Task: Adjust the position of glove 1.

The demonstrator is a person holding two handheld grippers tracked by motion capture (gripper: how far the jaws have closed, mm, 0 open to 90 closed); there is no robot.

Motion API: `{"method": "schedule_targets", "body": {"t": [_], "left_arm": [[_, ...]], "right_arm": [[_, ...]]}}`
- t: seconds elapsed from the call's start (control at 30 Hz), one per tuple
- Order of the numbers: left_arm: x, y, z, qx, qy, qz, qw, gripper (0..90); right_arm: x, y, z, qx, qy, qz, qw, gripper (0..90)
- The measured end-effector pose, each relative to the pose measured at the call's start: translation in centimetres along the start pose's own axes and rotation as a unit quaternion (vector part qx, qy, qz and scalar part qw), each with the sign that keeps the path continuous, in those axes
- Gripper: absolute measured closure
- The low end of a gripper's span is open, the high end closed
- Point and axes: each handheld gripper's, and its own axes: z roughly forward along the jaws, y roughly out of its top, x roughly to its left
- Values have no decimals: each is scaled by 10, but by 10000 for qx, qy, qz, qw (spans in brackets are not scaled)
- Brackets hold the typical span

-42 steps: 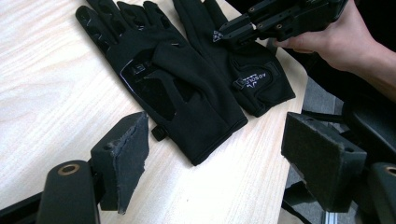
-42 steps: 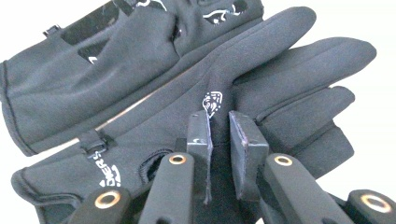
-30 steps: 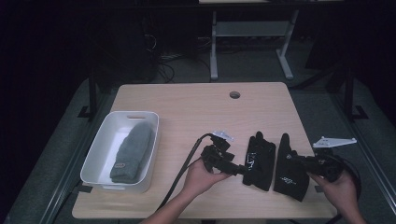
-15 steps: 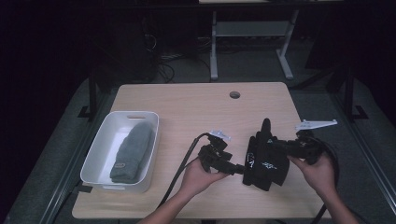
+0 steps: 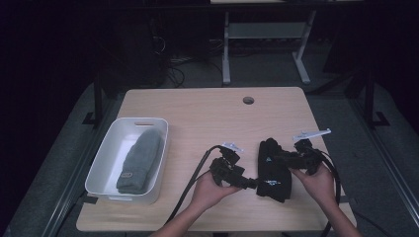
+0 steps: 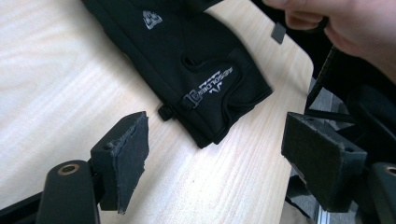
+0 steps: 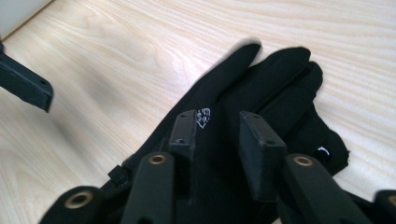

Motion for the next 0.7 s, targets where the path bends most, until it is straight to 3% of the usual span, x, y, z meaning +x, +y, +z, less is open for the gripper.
{"method": "schedule_targets", "body": {"t": [0.2, 0.43, 0.53, 0.7], "left_arm": [[0, -3, 11, 64, -18, -90, 9999, 233], [1, -5, 30, 213, -89, -217, 9995, 245], [1, -5, 34, 255, -102, -249, 9993, 262], [4, -5, 41, 355, -24, -298, 9989, 270]], "right_arm": [[-2, -8, -3, 48, -55, -15, 10000, 648], [-7, -24, -2, 164, 11, -98, 9998, 790], [-5, -31, 1, 273, 66, 17, 9996, 811], [-5, -35, 4, 293, 230, 1, 9993, 767]]}}
